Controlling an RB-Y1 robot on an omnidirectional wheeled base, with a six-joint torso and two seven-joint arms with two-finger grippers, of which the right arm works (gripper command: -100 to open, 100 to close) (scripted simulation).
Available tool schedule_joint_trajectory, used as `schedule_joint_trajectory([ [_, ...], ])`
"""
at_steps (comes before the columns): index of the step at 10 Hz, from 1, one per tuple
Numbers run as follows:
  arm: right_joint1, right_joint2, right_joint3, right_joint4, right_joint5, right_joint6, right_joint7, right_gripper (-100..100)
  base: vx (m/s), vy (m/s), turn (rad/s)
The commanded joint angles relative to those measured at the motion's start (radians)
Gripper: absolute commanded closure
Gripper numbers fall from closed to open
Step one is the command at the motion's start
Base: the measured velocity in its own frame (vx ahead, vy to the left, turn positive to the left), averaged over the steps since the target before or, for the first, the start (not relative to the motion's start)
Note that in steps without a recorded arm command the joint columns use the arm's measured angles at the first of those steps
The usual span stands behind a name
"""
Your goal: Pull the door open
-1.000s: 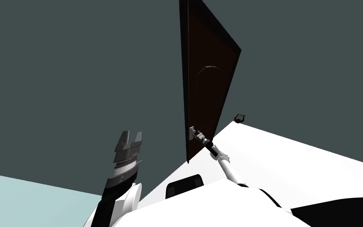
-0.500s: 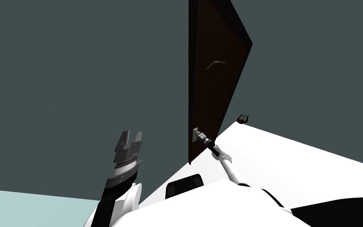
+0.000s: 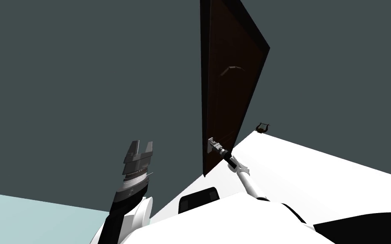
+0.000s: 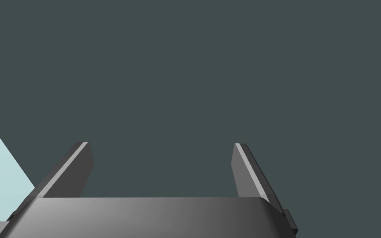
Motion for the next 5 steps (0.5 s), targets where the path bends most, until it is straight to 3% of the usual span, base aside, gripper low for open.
schedule_joint_trajectory([
  [1,0.001,0.002,0.008,-0.003,-0.021,0.006,-0.032,100,-0.048,-0.046,0.066],
  [5,0.005,0.003,0.027,-0.012,-0.080,0.024,-0.114,100,-0.058,-0.043,0.049],
])
